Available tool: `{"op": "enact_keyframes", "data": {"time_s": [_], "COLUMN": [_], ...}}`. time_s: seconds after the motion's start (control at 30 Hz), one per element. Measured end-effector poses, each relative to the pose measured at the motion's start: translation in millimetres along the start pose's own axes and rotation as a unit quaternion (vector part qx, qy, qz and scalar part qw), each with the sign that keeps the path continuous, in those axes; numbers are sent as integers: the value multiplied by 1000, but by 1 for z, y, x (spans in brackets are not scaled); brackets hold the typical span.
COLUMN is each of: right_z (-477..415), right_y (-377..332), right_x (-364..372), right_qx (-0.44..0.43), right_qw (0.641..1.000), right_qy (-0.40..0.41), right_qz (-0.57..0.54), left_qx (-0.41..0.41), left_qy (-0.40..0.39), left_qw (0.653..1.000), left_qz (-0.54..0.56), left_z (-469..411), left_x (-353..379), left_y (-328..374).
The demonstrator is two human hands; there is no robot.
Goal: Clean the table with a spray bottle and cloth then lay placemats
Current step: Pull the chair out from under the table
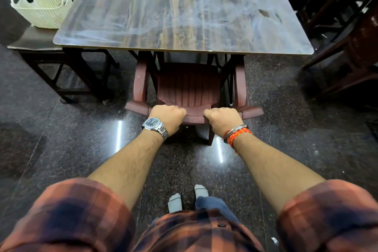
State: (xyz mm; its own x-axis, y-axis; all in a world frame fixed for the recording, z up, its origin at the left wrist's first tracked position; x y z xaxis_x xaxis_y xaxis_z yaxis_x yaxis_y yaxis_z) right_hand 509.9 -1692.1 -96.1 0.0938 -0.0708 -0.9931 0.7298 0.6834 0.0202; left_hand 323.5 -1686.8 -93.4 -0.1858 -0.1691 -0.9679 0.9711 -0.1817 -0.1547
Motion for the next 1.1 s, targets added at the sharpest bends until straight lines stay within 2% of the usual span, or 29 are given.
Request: {"op": "enact_keyframes", "data": {"time_s": [0.27,0.57,0.7,0.8,0.93,1.0,1.1], "right_z": [-16,-22,-22,-22,-28,-43,-74], "right_y": [25,32,31,33,28,25,16], "right_x": [-3,1,-2,-2,-14,-25,-35], "right_qx": [-22,-27,-29,-70,-148,-150,-135], "right_qw": [1000,999,1000,997,980,970,958], "right_qy": [9,39,10,3,90,152,223], "right_qz": [2,0,-2,-30,-96,-120,-122], "left_qx": [-16,-20,-25,-9,18,19,-64], "left_qy": [-18,0,-2,-7,5,31,55], "left_qw": [1000,1000,1000,1000,976,968,956], "left_qz": [4,-10,-7,26,215,249,282], "left_z": [-26,-36,-33,-32,-20,-16,-16], "left_x": [-7,-6,-6,-4,-16,-24,-26], "left_y": [3,0,1,-4,-21,-32,-53]}}
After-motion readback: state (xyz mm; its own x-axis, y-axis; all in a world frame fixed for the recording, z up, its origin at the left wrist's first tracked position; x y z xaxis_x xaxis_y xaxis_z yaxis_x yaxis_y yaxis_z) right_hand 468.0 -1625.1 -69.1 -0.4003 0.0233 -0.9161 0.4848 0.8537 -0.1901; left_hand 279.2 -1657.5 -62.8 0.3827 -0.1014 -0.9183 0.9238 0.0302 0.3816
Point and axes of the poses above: each hand's wrist, its own z-axis away from the middle knuckle, its own x-axis out of the palm, y = z × x, the point moved 1 cm from there along -z, towards the middle knuckle, and after that the axes turned 15 degrees about -x, right-handed, at the moved point
